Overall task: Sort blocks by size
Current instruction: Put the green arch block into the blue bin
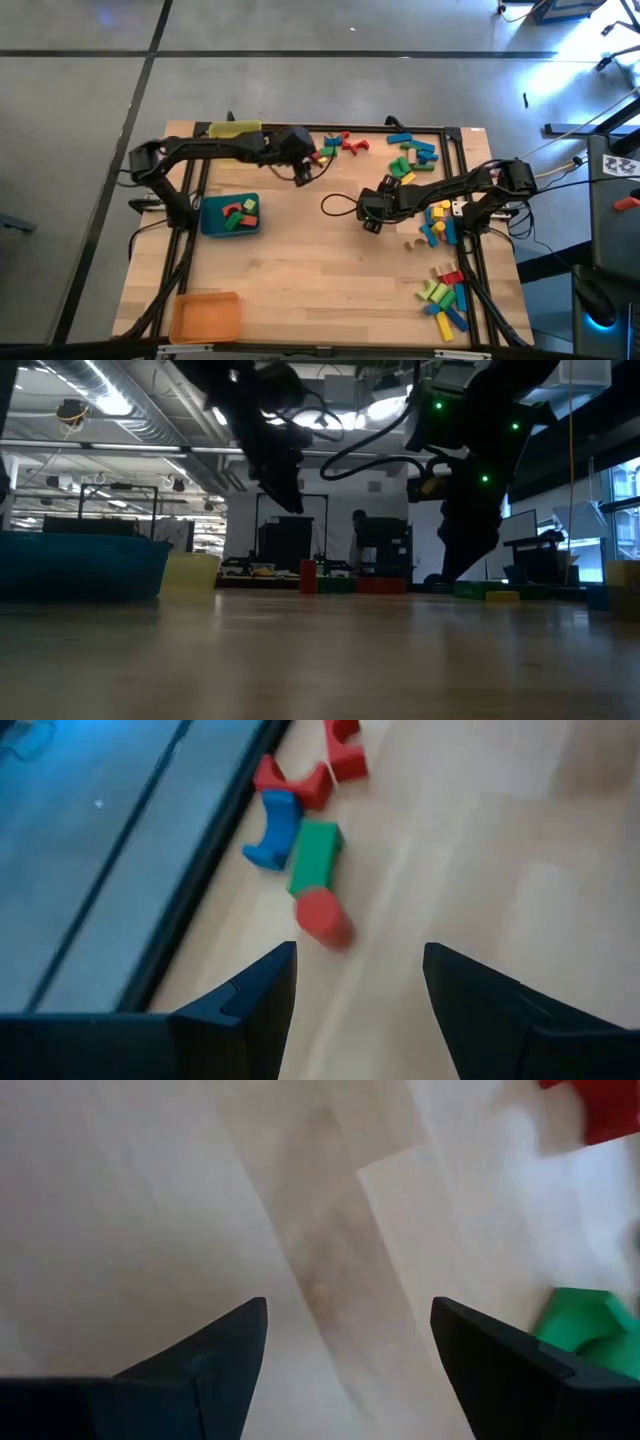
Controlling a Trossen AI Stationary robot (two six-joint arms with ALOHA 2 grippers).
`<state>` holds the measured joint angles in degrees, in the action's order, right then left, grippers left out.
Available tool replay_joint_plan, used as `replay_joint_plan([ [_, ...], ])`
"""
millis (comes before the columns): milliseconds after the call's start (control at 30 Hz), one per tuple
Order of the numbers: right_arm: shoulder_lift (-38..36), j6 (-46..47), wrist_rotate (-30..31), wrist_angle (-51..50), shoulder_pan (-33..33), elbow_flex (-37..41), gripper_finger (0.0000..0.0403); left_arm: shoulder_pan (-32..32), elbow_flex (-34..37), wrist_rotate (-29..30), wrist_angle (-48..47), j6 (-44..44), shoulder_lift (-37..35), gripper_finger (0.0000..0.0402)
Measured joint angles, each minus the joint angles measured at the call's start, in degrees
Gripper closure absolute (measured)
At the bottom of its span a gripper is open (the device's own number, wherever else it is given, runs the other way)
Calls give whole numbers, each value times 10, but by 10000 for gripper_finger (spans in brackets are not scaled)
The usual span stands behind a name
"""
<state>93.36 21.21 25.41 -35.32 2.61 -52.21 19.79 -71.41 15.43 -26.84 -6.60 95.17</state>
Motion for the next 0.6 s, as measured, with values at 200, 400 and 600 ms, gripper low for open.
replay_joint_plan([
  [200,0,0,-31,11,0,0,121,34,-63,-16,6,-43,58,197],
  [400,0,0,-52,21,0,0,121,84,-95,-88,9,-38,98,170],
  [600,0,0,-56,25,0,0,121,123,-95,-150,62,-38,142,145],
])
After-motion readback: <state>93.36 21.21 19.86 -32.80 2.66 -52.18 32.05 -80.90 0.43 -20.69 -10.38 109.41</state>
